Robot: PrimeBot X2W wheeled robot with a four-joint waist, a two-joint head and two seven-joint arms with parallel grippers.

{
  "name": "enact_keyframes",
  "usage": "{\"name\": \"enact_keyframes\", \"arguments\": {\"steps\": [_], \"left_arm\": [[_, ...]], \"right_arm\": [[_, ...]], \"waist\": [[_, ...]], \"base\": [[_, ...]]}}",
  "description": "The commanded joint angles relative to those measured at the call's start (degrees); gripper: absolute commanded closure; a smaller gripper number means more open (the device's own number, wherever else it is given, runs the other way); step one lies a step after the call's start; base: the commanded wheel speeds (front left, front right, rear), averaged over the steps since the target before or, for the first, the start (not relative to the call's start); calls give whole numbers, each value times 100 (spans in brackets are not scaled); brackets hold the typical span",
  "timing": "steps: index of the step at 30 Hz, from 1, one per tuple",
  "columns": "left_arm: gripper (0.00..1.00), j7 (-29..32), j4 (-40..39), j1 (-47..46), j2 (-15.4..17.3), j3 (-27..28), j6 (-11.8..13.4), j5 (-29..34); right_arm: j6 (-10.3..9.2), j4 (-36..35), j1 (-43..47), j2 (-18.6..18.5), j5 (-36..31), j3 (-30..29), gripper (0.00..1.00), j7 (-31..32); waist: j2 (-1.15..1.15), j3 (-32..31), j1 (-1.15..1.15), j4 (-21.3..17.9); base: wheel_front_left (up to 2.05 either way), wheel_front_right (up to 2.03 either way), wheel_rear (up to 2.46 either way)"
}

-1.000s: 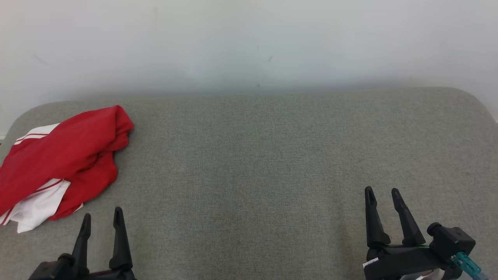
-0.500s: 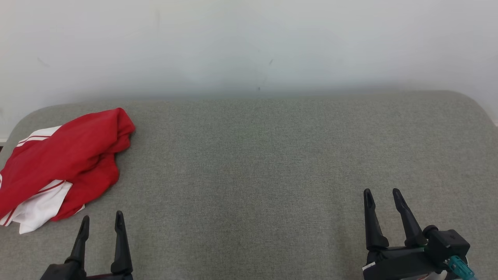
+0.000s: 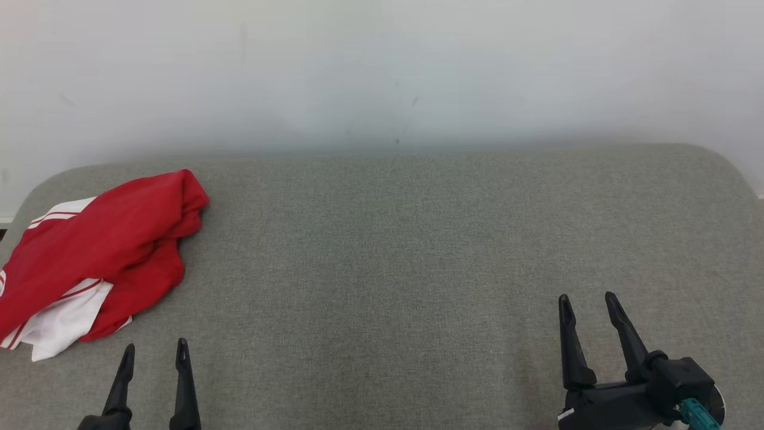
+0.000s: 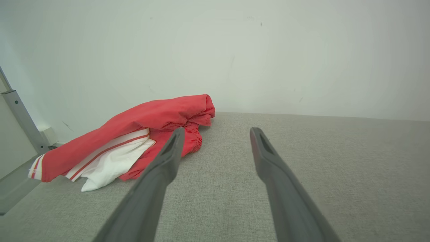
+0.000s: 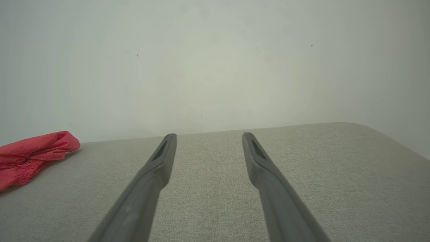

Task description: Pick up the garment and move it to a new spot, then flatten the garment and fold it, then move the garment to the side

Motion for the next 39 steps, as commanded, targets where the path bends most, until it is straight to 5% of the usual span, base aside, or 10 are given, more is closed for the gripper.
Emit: {"name": "enact_keyframes", "arguments": {"steps": [1,39], "left_arm": [[0,-67,19,37,0,22,21,151],[0,-28,338,-62,26,110,96,-118]], "right_arm": [[-12,11,60,-1,-144,-12,0,-53],[-12,667,-129,0,97,57,0,-71]], "waist": [[0,-9,0,0],[0,-121,0,13]], "base": [[0,0,0],[0,0,0]]}}
